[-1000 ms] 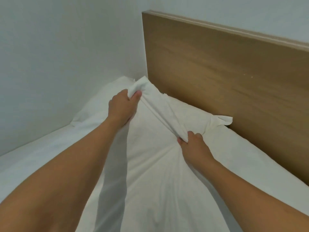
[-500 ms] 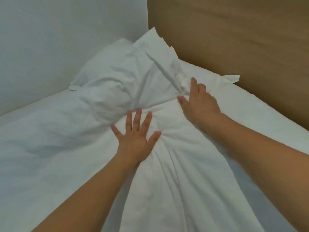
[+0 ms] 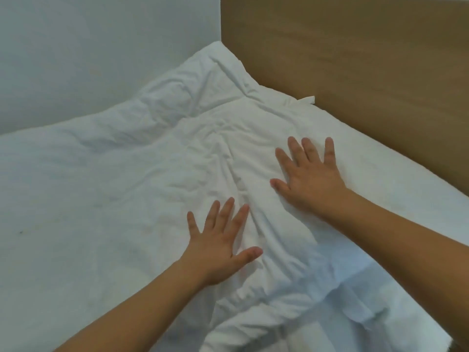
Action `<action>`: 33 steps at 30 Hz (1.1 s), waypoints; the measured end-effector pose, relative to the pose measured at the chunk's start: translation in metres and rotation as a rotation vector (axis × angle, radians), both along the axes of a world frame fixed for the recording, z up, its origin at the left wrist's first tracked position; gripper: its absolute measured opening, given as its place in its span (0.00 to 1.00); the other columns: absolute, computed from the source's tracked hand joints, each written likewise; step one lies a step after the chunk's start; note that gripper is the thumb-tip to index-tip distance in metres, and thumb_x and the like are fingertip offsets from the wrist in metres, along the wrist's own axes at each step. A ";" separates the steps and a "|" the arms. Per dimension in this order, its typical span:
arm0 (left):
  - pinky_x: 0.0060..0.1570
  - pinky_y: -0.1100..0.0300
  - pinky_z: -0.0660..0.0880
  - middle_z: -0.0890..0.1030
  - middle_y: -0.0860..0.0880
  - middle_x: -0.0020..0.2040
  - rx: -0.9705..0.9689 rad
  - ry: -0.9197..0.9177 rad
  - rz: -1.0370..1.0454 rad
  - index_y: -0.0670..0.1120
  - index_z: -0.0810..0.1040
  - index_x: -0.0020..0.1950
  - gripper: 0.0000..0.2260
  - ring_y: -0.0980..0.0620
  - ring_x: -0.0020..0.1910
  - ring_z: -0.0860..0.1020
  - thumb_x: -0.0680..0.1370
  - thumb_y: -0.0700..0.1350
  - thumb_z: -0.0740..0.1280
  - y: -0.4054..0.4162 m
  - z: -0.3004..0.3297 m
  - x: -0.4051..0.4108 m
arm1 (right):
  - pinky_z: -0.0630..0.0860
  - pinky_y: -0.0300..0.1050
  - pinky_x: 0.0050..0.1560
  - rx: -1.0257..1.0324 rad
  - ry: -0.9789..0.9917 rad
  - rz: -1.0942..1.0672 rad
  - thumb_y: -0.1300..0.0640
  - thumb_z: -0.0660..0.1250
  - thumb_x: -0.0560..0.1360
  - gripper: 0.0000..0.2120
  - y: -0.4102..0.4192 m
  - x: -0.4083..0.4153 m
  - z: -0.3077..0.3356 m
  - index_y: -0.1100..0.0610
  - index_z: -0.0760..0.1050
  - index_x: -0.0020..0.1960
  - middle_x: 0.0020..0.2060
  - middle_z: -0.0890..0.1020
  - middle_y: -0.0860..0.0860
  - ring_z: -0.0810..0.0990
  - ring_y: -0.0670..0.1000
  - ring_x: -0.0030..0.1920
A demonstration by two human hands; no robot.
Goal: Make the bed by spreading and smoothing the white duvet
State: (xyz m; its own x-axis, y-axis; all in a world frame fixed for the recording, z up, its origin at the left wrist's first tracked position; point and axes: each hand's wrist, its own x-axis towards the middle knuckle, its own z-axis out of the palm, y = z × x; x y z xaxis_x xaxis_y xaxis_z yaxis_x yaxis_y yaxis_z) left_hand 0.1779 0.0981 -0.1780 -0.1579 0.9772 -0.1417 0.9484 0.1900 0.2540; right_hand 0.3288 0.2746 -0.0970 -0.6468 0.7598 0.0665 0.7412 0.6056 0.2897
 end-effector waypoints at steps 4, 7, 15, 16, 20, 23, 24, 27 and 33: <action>0.66 0.28 0.33 0.26 0.56 0.75 -0.064 0.088 -0.061 0.62 0.25 0.73 0.43 0.48 0.75 0.28 0.69 0.79 0.45 -0.023 -0.011 0.041 | 0.34 0.63 0.74 -0.036 0.021 -0.003 0.37 0.39 0.80 0.31 -0.023 0.048 -0.013 0.47 0.39 0.79 0.79 0.41 0.52 0.40 0.57 0.79; 0.65 0.27 0.34 0.28 0.53 0.76 -0.090 0.193 -0.049 0.60 0.26 0.74 0.46 0.47 0.75 0.29 0.68 0.78 0.50 -0.042 -0.020 0.051 | 0.35 0.61 0.75 0.000 0.043 -0.011 0.40 0.38 0.81 0.30 -0.027 0.071 -0.018 0.49 0.40 0.80 0.79 0.43 0.53 0.41 0.56 0.79; 0.70 0.39 0.30 0.40 0.50 0.80 0.165 0.293 0.173 0.56 0.37 0.79 0.39 0.47 0.78 0.38 0.71 0.65 0.46 -0.106 -0.073 0.084 | 0.36 0.54 0.75 0.013 0.675 -0.206 0.43 0.54 0.80 0.33 -0.122 0.090 -0.092 0.51 0.46 0.80 0.79 0.43 0.52 0.41 0.54 0.79; 0.70 0.40 0.29 0.40 0.50 0.80 0.179 0.284 0.211 0.56 0.38 0.79 0.39 0.47 0.78 0.38 0.70 0.65 0.44 -0.118 -0.075 0.087 | 0.43 0.52 0.75 -0.059 0.878 -0.264 0.45 0.58 0.79 0.33 -0.138 0.088 -0.096 0.51 0.49 0.80 0.79 0.46 0.52 0.45 0.55 0.78; 0.73 0.41 0.33 0.43 0.49 0.80 0.119 0.200 0.311 0.55 0.40 0.79 0.38 0.46 0.78 0.39 0.71 0.62 0.50 -0.163 -0.055 0.088 | 0.67 0.43 0.52 -0.798 1.856 -0.793 0.56 0.65 0.77 0.30 -0.197 0.061 -0.076 0.52 0.57 0.76 0.72 0.63 0.54 0.73 0.57 0.61; 0.71 0.35 0.35 0.44 0.49 0.79 0.085 0.265 0.425 0.56 0.43 0.79 0.37 0.44 0.78 0.41 0.75 0.56 0.59 -0.196 -0.028 0.073 | 0.72 0.49 0.56 -1.332 1.790 -0.817 0.52 0.66 0.77 0.30 -0.242 0.038 -0.065 0.53 0.58 0.75 0.60 0.72 0.51 0.72 0.54 0.51; 0.72 0.35 0.36 0.43 0.48 0.79 0.068 0.281 0.468 0.55 0.43 0.79 0.37 0.44 0.78 0.41 0.75 0.55 0.60 -0.205 -0.021 0.064 | 0.72 0.52 0.59 -1.449 1.740 -0.803 0.50 0.67 0.76 0.30 -0.249 0.031 -0.065 0.54 0.60 0.75 0.59 0.72 0.51 0.73 0.54 0.52; 0.72 0.35 0.42 0.43 0.48 0.79 0.059 0.261 0.608 0.56 0.43 0.78 0.37 0.43 0.78 0.42 0.75 0.53 0.60 -0.225 -0.014 0.030 | 0.70 0.50 0.58 -1.679 1.700 -0.843 0.49 0.65 0.78 0.26 -0.248 0.013 -0.061 0.54 0.64 0.74 0.69 0.71 0.52 0.76 0.54 0.62; 0.72 0.35 0.48 0.42 0.47 0.80 0.092 0.394 0.614 0.56 0.36 0.79 0.41 0.43 0.78 0.43 0.74 0.52 0.61 -0.246 -0.047 0.006 | 0.73 0.46 0.57 -1.686 1.623 -1.047 0.49 0.65 0.77 0.19 -0.225 -0.010 -0.085 0.56 0.73 0.65 0.51 0.80 0.51 0.80 0.50 0.50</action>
State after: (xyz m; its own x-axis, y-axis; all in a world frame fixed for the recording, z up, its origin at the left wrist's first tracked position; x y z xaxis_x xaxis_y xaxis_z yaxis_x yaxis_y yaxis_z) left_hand 0.1838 -0.1481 -0.2255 -0.7030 0.7016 0.1166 0.7022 0.7107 -0.0432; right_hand 0.3186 0.0498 -0.1824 -0.3281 0.5546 -0.7647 -0.1172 -0.8272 -0.5496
